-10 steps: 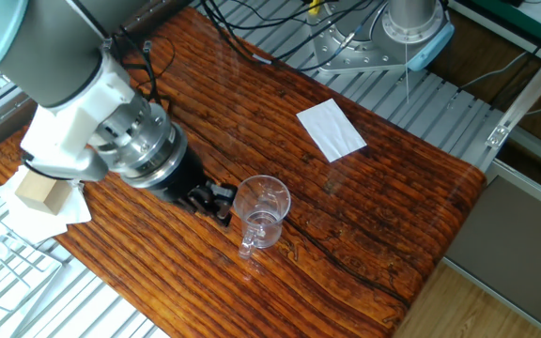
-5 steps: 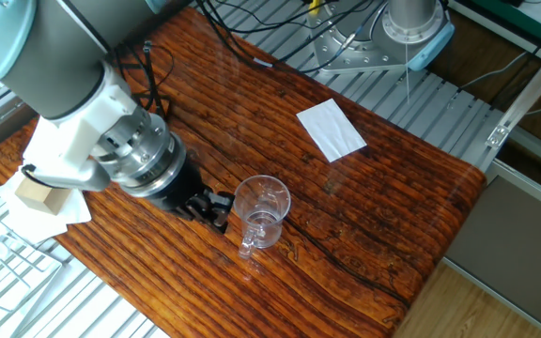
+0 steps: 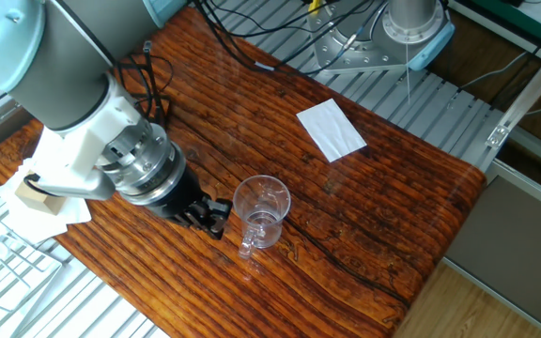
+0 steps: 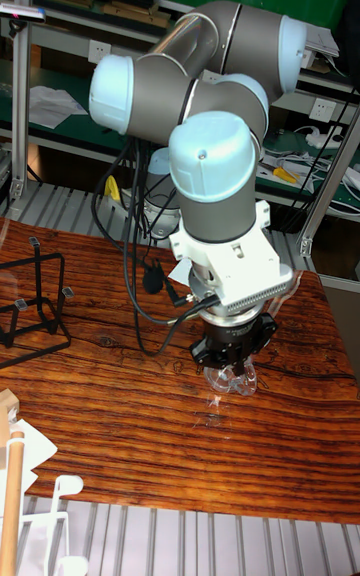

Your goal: Put the cup on the cup rack

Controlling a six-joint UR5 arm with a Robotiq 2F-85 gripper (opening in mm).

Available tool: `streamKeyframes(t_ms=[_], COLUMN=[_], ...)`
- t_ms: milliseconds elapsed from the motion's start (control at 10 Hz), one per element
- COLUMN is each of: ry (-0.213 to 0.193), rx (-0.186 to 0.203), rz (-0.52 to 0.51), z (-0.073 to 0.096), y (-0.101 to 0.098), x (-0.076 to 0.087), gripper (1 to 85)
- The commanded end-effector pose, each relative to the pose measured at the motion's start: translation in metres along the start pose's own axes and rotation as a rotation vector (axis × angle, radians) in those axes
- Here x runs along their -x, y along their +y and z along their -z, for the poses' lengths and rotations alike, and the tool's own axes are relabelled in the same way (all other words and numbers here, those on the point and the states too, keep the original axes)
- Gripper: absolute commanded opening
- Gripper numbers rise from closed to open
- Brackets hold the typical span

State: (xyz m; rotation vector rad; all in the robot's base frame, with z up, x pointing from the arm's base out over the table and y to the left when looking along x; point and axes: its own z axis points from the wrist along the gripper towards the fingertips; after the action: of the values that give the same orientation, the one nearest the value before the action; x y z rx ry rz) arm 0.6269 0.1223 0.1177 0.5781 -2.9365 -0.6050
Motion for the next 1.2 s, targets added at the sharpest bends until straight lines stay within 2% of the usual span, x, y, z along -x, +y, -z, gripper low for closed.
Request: streamKeyframes(t_ms=[0, 400, 600, 1100], ry=[-0.023, -0.042, -0.048, -0.081], rx=[0.011, -0.003, 0.018, 0.022], rz=[0.009, 0.028, 0.025, 0.033], z=[-0.006, -0.016, -0.017, -0.026], y=[0.001, -0.005, 0.000, 0.001], x=[0.005, 0.004, 0.005, 0.006], gripper=[1.0, 1.0, 1.0, 1.0])
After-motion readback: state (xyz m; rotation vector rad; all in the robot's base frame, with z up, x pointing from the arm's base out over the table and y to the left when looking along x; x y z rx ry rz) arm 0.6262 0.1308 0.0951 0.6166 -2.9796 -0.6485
